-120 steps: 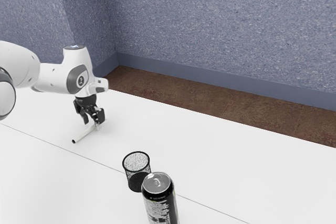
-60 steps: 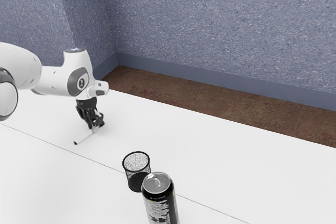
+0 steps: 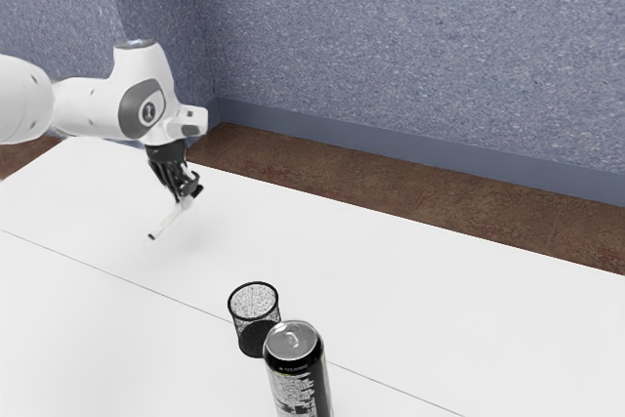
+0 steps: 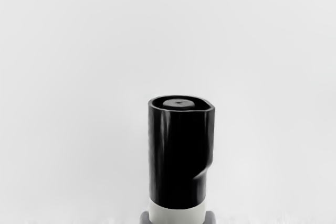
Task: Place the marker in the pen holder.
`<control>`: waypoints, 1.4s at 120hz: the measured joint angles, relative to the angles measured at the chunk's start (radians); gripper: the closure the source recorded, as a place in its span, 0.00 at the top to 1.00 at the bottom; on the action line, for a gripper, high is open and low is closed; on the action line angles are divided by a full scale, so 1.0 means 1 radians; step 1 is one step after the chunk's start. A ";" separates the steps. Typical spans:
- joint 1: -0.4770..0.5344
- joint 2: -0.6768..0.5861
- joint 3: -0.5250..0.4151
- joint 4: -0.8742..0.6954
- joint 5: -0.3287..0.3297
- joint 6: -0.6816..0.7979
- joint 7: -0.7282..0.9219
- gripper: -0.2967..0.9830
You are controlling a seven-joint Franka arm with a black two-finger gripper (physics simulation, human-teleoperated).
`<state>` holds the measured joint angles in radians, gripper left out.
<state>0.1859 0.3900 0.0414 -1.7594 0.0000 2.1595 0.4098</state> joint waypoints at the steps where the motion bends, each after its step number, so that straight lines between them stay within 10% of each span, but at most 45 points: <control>1: -0.005 -0.013 0.000 -0.007 -0.003 -0.004 0.000 0.16; 45: -0.315 -0.497 0.007 -0.457 -0.171 -0.030 -0.017 0.15; 93: -0.426 -0.504 0.062 -0.533 -0.454 0.216 0.075 0.15; 168: -0.455 -0.508 0.071 -0.659 -0.497 0.345 0.210 0.18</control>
<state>-0.2696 -0.1176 0.1122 -2.4188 -0.4968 2.5045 0.6201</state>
